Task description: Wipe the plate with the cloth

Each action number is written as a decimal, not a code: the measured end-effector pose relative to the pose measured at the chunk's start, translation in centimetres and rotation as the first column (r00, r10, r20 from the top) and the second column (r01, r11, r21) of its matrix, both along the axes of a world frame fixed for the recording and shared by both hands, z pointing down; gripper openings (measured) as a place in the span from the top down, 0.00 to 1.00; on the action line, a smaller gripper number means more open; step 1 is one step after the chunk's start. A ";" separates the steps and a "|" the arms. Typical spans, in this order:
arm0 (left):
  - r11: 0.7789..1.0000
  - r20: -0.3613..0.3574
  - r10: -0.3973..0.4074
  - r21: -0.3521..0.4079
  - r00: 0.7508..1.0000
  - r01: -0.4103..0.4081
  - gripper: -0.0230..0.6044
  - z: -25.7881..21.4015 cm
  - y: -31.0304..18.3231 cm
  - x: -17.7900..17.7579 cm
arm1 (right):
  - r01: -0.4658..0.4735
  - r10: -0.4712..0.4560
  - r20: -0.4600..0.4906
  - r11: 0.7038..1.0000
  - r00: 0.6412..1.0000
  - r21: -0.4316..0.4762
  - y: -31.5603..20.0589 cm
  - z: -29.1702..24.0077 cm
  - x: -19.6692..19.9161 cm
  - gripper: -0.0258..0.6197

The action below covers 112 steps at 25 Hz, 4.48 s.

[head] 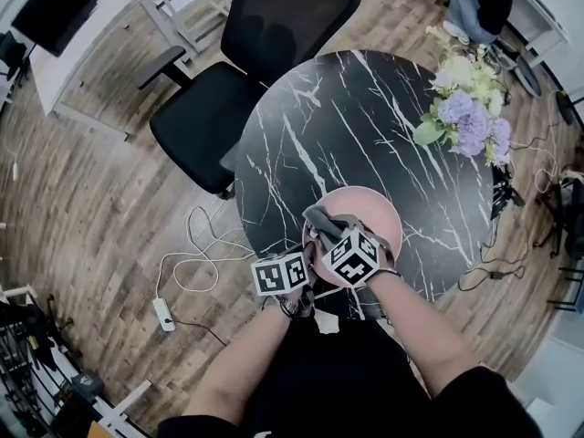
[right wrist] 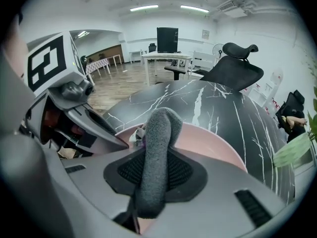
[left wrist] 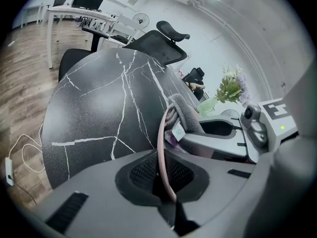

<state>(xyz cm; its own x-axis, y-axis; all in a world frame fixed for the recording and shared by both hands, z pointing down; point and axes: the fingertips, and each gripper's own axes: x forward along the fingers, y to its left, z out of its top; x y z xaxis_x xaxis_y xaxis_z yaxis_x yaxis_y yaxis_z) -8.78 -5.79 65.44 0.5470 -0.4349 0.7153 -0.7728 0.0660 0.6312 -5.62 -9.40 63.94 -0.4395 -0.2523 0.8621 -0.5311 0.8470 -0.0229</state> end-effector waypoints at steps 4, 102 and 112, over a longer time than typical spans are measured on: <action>1.000 0.005 -0.011 0.007 1.000 0.011 0.91 -0.1 0.0 0.0 | -0.013 0.013 0.053 1.000 0.998 -0.011 1.1 -0.5 -0.2 0.79; 0.994 0.018 -0.109 0.025 0.994 0.109 0.91 -0.2 -0.1 -0.2 | -0.079 0.080 0.013 0.993 0.997 -0.084 6.1 0.2 3.2 0.79; 0.994 0.021 -0.103 0.030 0.994 0.102 0.91 -0.1 -0.1 -0.2 | -0.145 0.144 -0.073 0.989 0.987 -0.009 3.4 0.6 8.2 0.79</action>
